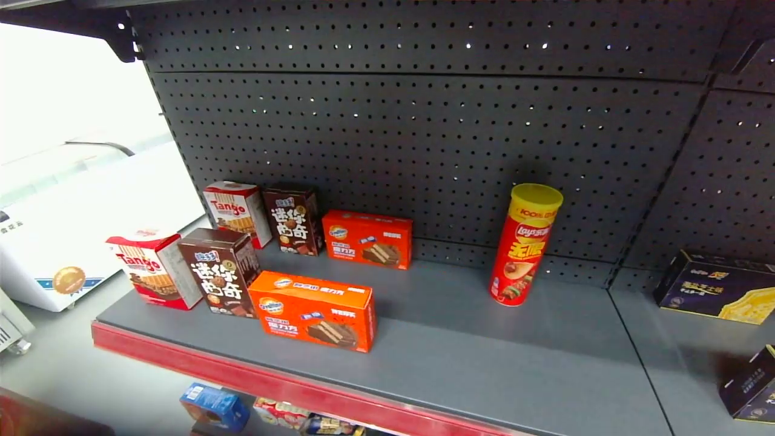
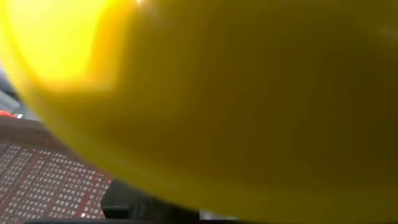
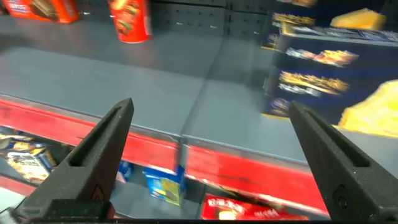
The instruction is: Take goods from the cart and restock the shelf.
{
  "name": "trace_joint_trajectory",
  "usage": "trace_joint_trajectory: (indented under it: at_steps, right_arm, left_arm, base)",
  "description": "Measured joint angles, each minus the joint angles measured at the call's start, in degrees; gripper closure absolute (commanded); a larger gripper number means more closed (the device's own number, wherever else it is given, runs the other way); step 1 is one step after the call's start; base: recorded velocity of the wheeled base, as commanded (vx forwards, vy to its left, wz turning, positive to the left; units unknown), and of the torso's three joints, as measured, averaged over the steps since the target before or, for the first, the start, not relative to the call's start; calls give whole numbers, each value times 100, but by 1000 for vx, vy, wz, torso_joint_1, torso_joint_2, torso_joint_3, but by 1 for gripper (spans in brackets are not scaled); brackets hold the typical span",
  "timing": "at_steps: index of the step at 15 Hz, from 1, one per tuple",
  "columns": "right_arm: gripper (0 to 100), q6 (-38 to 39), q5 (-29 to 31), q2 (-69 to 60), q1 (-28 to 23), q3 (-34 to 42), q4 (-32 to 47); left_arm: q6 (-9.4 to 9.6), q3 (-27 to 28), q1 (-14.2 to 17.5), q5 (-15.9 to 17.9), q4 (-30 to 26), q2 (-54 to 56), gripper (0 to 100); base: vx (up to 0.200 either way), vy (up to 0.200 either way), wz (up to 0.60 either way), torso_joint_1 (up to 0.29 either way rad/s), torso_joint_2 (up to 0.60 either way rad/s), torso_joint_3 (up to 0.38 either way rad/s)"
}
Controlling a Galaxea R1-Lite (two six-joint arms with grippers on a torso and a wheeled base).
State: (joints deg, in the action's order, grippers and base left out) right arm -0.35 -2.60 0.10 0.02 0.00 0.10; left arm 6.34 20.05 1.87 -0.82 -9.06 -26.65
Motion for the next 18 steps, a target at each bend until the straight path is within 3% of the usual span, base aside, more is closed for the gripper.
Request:
trace_joint_trajectory:
  at_steps: [2,5,9,18]
  right_arm:
    - [0,0,-2,0,-7,0,-2]
    - [0,-2,-2,0,-2,0,0]
    - [0,-5,-5,0,-2,0,-2]
    - [0,-5,-2,0,-2,0,0]
  left_arm:
    - [22,196,-83,38,-484,341,100]
    - [20,211,-113,39,-528,691,100]
    - [17,190,-121,38,-530,830,100]
    - [6,23,-110,24,-530,1045,100]
  base:
    - [0,0,0,0,0,0]
    - [0,0,0,0,0,0]
    - [0,0,-600,4,0,0]
    - [0,0,-67,0,0,0]
